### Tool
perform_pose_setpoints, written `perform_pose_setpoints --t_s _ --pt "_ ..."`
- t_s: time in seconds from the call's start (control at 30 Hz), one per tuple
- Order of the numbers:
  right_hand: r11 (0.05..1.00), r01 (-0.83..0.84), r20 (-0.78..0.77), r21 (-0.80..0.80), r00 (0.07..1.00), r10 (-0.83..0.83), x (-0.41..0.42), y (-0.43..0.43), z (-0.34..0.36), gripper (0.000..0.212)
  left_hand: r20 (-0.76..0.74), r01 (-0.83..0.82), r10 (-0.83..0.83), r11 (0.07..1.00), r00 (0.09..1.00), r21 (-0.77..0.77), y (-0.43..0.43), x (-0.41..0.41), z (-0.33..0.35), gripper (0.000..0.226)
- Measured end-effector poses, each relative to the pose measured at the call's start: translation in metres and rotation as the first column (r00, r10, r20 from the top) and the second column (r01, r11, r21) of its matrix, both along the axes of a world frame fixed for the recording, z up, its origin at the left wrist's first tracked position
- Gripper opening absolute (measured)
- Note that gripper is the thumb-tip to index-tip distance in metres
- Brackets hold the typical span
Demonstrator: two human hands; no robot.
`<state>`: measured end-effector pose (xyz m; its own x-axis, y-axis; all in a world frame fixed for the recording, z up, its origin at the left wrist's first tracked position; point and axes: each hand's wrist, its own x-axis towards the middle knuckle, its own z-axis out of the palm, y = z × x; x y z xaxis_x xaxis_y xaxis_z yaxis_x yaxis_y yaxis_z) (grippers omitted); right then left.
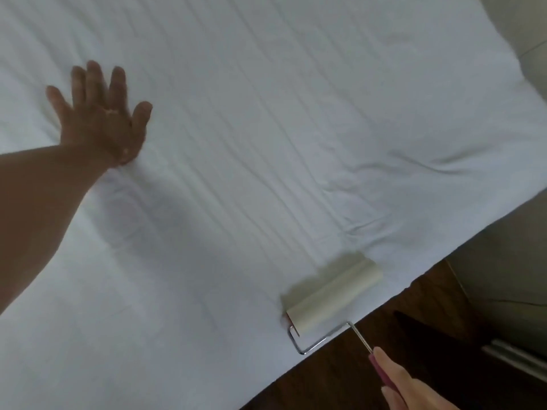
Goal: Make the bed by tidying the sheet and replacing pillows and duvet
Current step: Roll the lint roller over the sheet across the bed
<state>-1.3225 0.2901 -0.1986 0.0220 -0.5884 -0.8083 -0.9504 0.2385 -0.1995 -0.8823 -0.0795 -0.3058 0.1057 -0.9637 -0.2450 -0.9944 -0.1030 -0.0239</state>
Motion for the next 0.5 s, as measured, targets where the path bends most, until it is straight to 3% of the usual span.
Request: perform_pose_setpoints --t_s 0.03,0.07,0.17,0.2,0.27,0.33,0.4,0.5 --pt "0.999 0.028 -0.034 0.030 0.999 -0.027 -0.003 0.001 -0.006 0.087 -0.022 -0.006 0.006 1.000 1.000 -0.009 0.007 -0.006 0.001 0.081" --pt "0.987 0.010 -0.048 -0.162 0.999 -0.017 -0.006 0.009 -0.020 0.092 -0.044 -0.007 0.007 1.000 0.999 -0.016 0.013 -0.014 0.002 0.080" --pt "0.995 0.063 0.068 -0.081 0.996 -0.057 0.005 0.000 -0.034 0.112 -0.074 0.034 -0.036 0.999 0.997 -0.028 0.031 -0.032 0.002 0.078" --pt "0.996 0.012 0.031 -0.088 0.999 -0.009 0.021 -0.019 -0.033 0.109 -0.078 0.047 -0.049 0.999 0.996 -0.027 0.034 -0.035 0.001 0.078" --pt "0.952 -0.008 0.022 -0.306 1.000 0.016 0.050 -0.057 -0.016 0.058 -0.074 0.045 -0.046 0.999 0.996 -0.016 0.033 -0.036 -0.002 0.078" --pt "0.874 0.002 0.014 -0.486 1.000 0.005 0.090 -0.121 -0.001 0.043 -0.063 0.045 -0.045 0.999 0.997 -0.003 0.029 -0.034 -0.005 0.077" --pt "0.901 0.072 0.013 -0.429 0.997 -0.073 0.126 -0.189 0.001 0.031 -0.075 0.051 -0.051 0.999 0.996 -0.004 0.026 -0.033 -0.007 0.075" --pt "0.873 0.085 0.076 -0.480 0.996 -0.056 0.164 -0.256 -0.006 0.020 -0.117 0.096 -0.102 0.994 0.988 -0.057 0.022 -0.023 -0.010 0.070"
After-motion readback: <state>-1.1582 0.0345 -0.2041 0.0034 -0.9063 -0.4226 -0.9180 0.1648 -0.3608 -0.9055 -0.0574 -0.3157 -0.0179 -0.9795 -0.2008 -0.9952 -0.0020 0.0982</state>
